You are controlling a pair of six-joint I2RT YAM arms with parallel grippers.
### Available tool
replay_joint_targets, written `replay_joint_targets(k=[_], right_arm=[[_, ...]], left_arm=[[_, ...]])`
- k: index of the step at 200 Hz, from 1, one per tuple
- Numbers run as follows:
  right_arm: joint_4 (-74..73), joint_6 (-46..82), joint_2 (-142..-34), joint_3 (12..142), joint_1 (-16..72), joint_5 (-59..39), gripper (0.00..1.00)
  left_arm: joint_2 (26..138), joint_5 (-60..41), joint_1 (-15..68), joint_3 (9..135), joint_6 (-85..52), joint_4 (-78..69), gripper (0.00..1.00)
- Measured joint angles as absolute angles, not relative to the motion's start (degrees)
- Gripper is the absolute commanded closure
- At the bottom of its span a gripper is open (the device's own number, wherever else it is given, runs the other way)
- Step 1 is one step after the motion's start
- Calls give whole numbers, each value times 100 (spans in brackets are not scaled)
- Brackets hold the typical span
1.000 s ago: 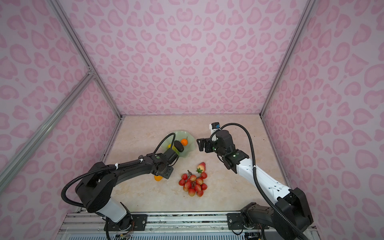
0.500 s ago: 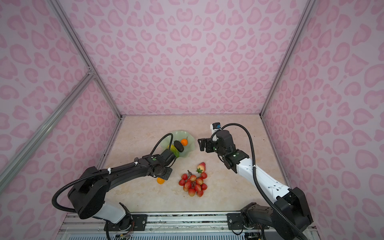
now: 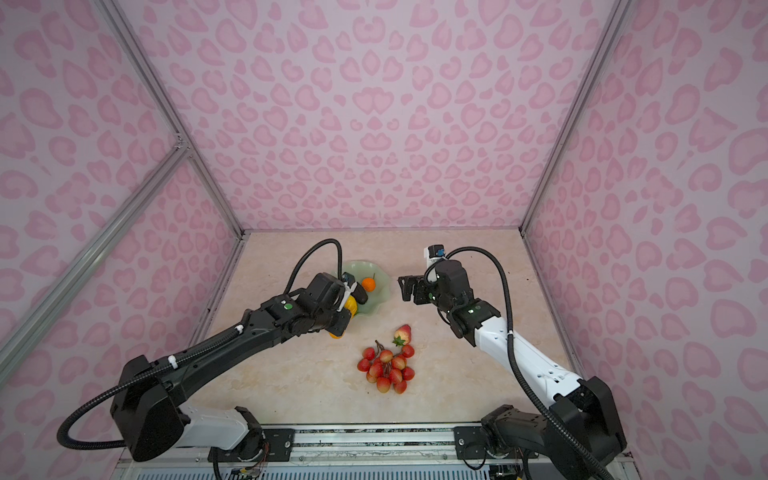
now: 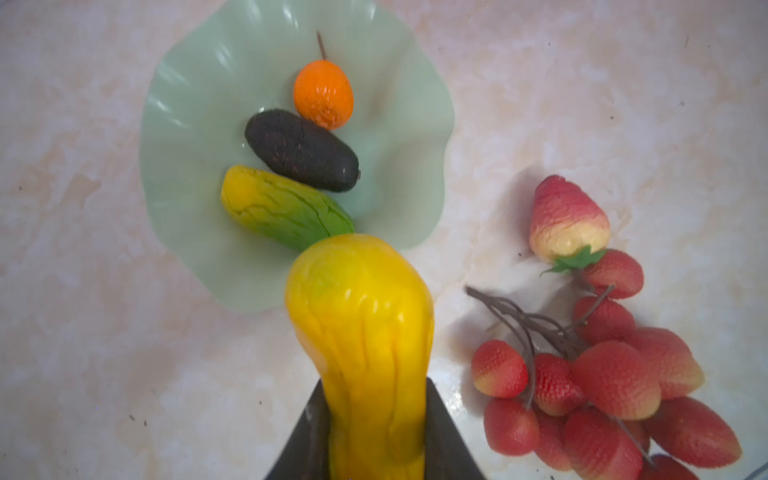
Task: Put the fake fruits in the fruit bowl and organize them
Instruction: 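Lay the yellow-orange fruit into the bowl and release it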
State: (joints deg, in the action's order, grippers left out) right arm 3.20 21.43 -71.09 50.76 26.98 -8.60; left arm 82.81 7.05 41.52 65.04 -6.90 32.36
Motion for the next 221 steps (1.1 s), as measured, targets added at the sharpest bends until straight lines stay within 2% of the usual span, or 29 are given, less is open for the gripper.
replay_joint_targets(k=[74,129,144,159,169,221], right_arm=[[626,2467,-6796,4545,2694,-683,2],[661,2744,-6792,4318,2694,-602,5],[661,2770,-6875,4318,2694,-604,5],[659,2810,-6967,4318,2694,-628,6],[650,2880,-7046,4318,2694,-657,7],[499,3173,-7599,4169,2862,-709,10]], left_arm=[[10296,342,3833,8195,-21,2899,77],[11024,126,3662,8433,-82,2847,72],[11065,89,3629,8433,-152,2849,65],[11056,38,3623,8429,-217,2827,51],[11039,-1,3599,8399,-242,2786,45],[10219,-174,3559,8219,-480,2515,36]])
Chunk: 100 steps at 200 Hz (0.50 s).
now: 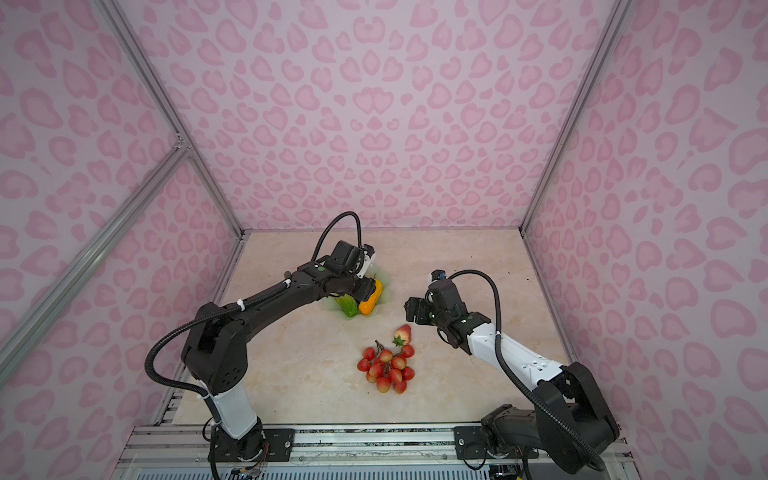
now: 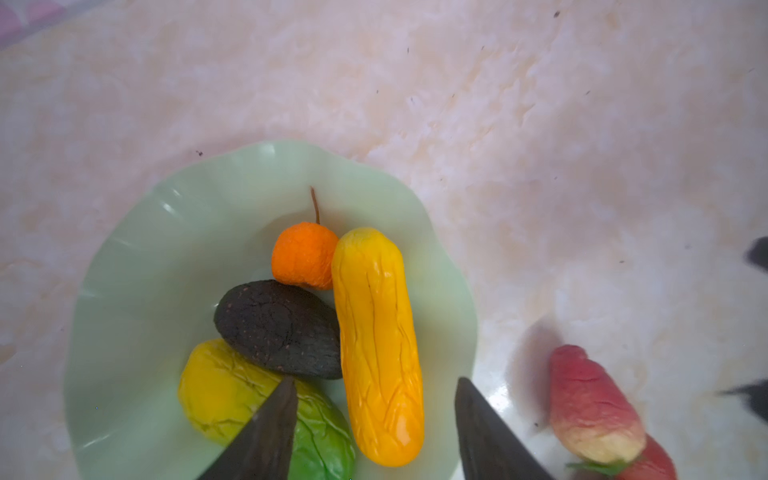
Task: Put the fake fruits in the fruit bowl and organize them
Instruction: 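Lay the yellow-orange fruit into the bowl and release it, then grasp the peach with the right gripper while the left gripper retracts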
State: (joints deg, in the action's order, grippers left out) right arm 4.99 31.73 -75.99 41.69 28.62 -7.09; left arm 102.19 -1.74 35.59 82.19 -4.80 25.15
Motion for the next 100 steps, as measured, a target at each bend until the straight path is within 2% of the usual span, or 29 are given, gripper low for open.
replay_joint_targets(k=[52,100], right_arm=[[226,3496,-8438,4259,3457,-690,16],[99,3677,-8958,4348,3804,-454,21]], left_arm=[[8923,73,3562,7828,-670,1916,31],[6831,1155,3450,6202,-1031,856,21]])
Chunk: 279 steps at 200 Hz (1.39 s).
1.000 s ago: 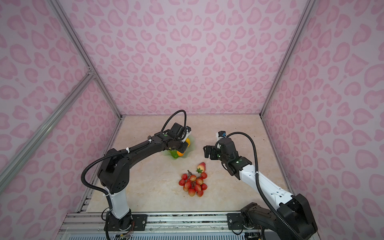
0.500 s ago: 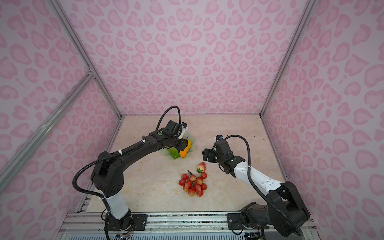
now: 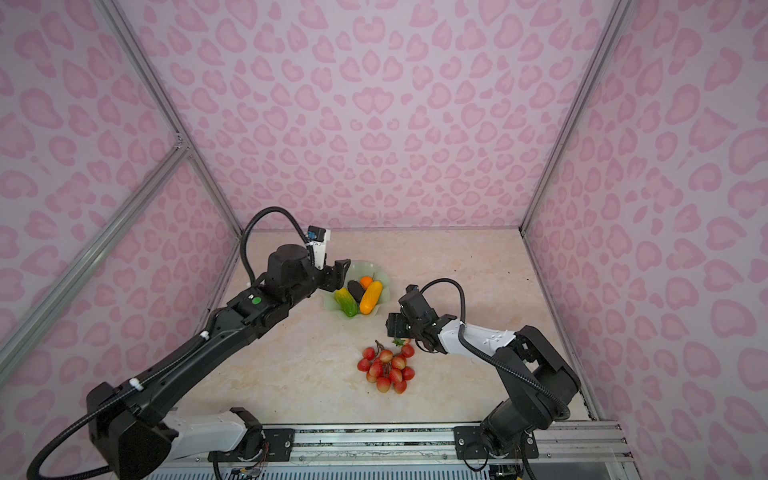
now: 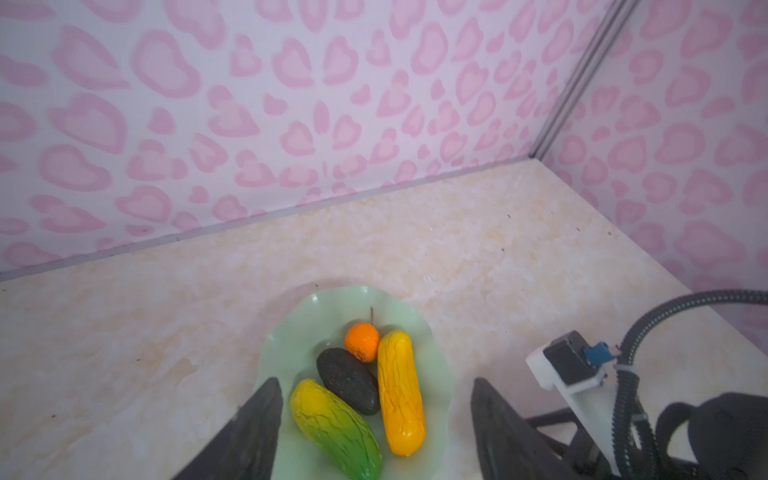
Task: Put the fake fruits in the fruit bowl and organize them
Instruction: 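Grasp the peach with the right gripper while the left gripper retracts, then place the peach at the bowl's far edge and release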
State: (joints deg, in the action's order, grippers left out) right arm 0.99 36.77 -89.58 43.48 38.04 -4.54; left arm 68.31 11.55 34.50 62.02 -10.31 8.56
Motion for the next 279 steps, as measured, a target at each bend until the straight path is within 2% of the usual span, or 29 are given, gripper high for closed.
replay_joint_targets(k=[22,42,71,109,149,180,228,279], right_arm=[[69,3806,-9039,4252,3859,-388,24],[38,3870,-9124,4244,3879,-346,34],[30,3964,-9262,4307,3900,-349,52],[82,3964,-9205,4462,3905,-351,64],[473,3693,-8606,5011,3911,-145,69],[624,3315,-8711,5940,3953,-54,69],[867,2729,-10261,7985,3986,-183,69],[1396,2281,-12132,10381,3968,-464,70]], left_arm=[[5760,1846,3328,5179,-1256,360,9],[5026,2403,3089,4355,-1608,165,0],[3951,2906,2576,3402,-2276,185,4],[3041,2963,2408,2810,-2694,287,4],[2808,2980,2394,2679,-2799,506,4],[2635,2980,2394,2626,-2842,742,4],[2145,2967,2390,2521,-2947,1013,4],[1678,2512,2390,2362,-2993,1323,4]])
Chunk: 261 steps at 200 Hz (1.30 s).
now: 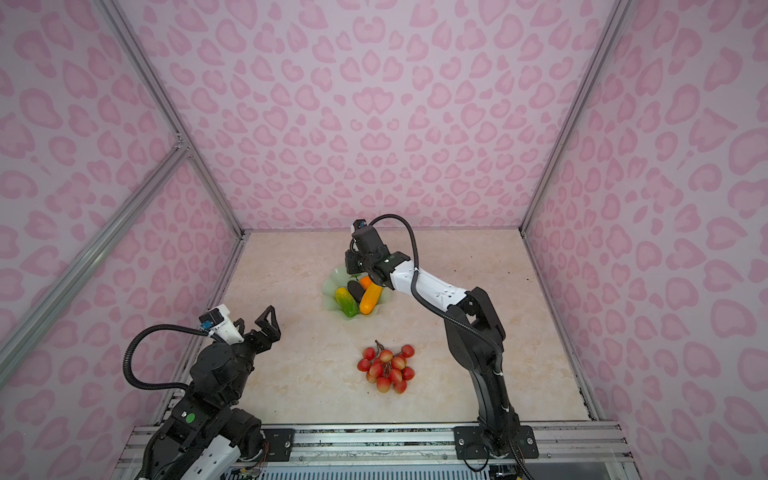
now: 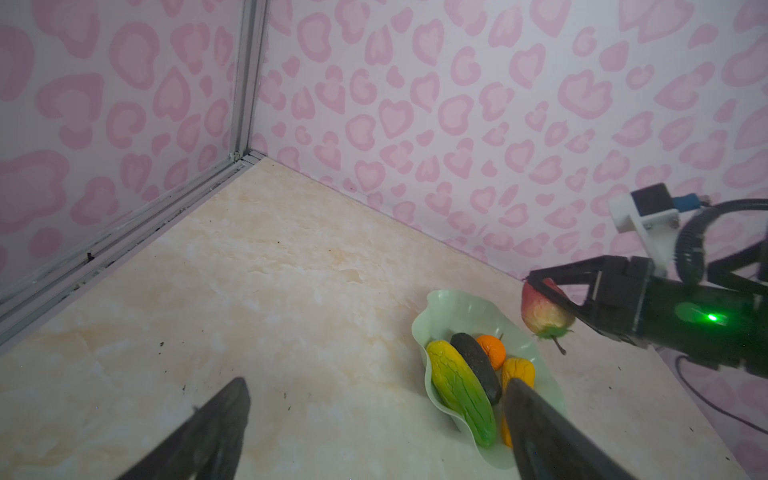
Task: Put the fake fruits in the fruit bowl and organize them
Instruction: 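Place the peach at the bowl's far edge and release, then grasp the red lychee bunch by its stem with the right gripper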
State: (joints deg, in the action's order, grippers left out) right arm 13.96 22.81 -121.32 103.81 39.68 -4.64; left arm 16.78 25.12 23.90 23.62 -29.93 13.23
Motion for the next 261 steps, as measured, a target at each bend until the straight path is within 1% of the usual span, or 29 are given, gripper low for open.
replay_joint_targets(k=[16,42,51,74,90,104,123,145,168,183,209,234,261], right_arm=[[1680,2200,-12748,11085,3962,-513,70],[1955,2156,-13437,11758,3957,-582,69],[2112,2141,-13679,11974,3951,-602,66],[2366,2145,-14101,12374,3922,-626,48],[2480,2145,-14182,12451,3894,-670,40],[2552,2143,-14156,12460,3889,-709,36],[2652,2126,-13987,12444,3885,-725,33],[2600,2036,-13458,12158,3889,-751,32],[2285,1968,-12523,11227,3896,-740,33],[2032,1968,-11762,10311,3892,-705,35],[1500,2062,-10280,8191,3883,-692,38],[1485,2386,-9201,6469,3924,-694,38],[1616,2648,-8215,5330,4338,-703,37]], left_arm=[[1616,2298,2390,2351,-2989,1372,4],[1594,1896,2390,2351,-2880,1378,4],[1594,1793,2390,2351,-2880,1387,4],[1594,1656,2390,2349,-2886,1393,4],[1597,1627,2390,2340,-2908,1393,4],[1608,1627,2390,2338,-2936,1396,4],[1634,1627,2390,2338,-2947,1396,4],[1688,1625,2390,2338,-2950,1396,4],[1752,1623,2390,2340,-2950,1391,4],[1798,1623,2390,2342,-2950,1372,4],[1903,1625,2390,2383,-2950,1313,4],[2049,1557,2390,2403,-2950,1225,4],[2215,1500,2390,2405,-2950,1190,4]])
